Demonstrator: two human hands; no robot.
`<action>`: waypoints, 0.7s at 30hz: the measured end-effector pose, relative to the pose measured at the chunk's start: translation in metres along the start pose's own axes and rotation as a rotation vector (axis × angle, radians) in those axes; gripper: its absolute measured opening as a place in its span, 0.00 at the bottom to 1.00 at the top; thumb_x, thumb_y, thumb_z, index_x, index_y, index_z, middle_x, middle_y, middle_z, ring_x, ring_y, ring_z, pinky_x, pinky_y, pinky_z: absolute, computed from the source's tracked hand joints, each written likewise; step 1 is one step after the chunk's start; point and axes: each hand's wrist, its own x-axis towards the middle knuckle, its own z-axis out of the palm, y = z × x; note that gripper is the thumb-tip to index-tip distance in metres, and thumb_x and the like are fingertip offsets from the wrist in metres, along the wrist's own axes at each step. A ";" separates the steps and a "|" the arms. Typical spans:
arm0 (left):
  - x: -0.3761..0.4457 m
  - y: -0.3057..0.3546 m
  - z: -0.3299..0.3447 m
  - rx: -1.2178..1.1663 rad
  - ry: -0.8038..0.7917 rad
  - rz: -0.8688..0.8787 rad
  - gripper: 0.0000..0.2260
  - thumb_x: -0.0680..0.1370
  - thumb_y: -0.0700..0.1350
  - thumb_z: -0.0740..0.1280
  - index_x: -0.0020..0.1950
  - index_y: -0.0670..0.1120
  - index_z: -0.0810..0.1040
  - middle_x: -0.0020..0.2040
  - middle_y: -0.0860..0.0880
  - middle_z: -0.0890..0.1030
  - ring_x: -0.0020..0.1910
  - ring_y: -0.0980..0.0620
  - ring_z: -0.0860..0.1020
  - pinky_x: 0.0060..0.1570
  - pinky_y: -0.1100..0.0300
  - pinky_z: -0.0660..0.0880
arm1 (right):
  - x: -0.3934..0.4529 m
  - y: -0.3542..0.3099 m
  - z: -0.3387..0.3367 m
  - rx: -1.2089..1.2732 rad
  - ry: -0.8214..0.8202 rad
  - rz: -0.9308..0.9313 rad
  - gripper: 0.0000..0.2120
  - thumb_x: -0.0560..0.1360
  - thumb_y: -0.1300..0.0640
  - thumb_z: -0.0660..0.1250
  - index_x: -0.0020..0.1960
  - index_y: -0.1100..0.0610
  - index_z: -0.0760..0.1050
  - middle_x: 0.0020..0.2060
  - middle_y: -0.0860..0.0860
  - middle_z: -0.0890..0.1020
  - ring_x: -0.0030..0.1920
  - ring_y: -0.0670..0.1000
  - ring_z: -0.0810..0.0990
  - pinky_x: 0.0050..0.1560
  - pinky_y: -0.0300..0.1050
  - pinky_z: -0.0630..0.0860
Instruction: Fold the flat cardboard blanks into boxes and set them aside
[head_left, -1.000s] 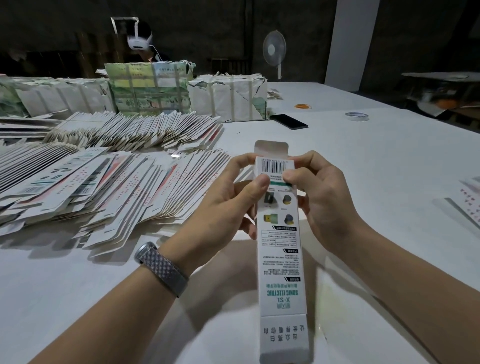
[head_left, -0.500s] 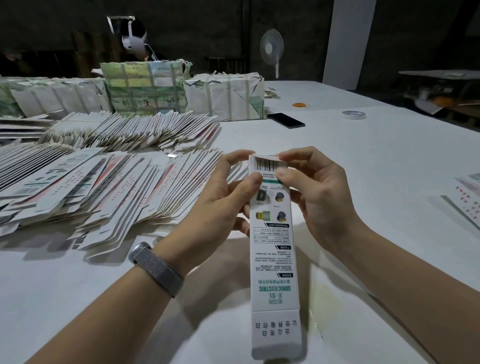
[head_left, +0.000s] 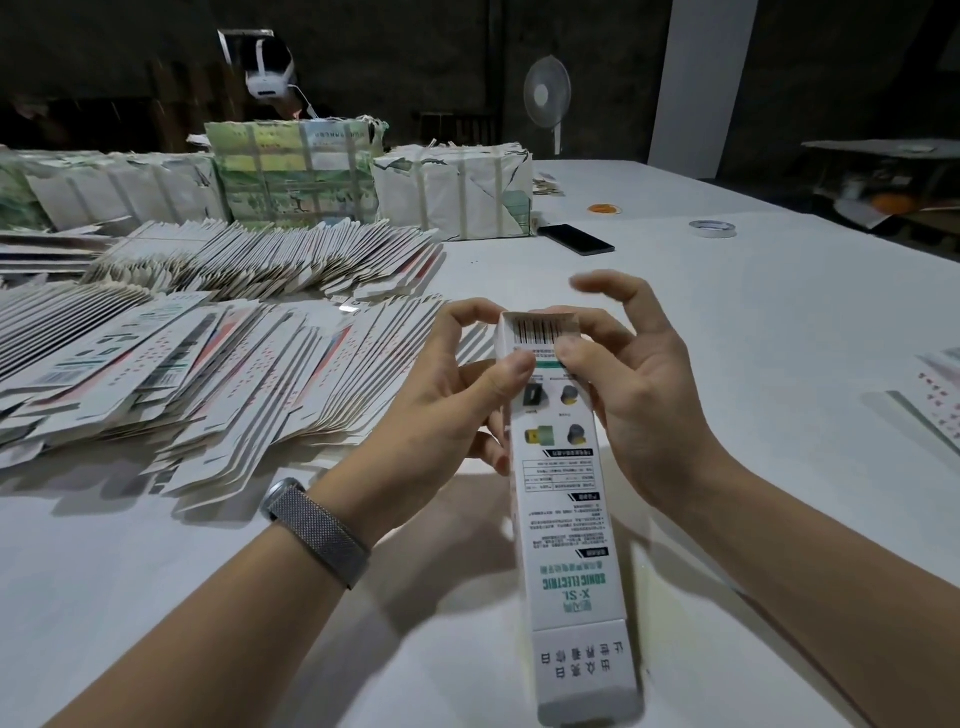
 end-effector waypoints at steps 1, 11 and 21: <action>0.000 0.001 0.000 0.001 -0.001 -0.002 0.15 0.77 0.53 0.69 0.59 0.56 0.67 0.42 0.45 0.84 0.38 0.42 0.78 0.29 0.60 0.77 | 0.000 0.000 0.000 -0.005 -0.009 0.009 0.19 0.79 0.66 0.63 0.62 0.45 0.72 0.50 0.55 0.83 0.44 0.55 0.84 0.41 0.48 0.82; -0.001 -0.003 0.002 0.025 -0.095 -0.019 0.08 0.79 0.51 0.68 0.52 0.62 0.70 0.43 0.44 0.85 0.37 0.47 0.82 0.29 0.61 0.76 | 0.005 -0.009 -0.002 -0.008 0.024 0.175 0.11 0.80 0.57 0.65 0.39 0.54 0.76 0.36 0.54 0.80 0.35 0.56 0.80 0.36 0.49 0.80; -0.001 -0.004 0.000 0.015 -0.088 -0.024 0.10 0.77 0.54 0.70 0.54 0.62 0.71 0.43 0.44 0.85 0.37 0.47 0.82 0.30 0.59 0.77 | 0.003 -0.009 -0.001 -0.053 -0.002 0.181 0.06 0.80 0.63 0.65 0.44 0.58 0.76 0.35 0.56 0.80 0.35 0.58 0.82 0.32 0.46 0.81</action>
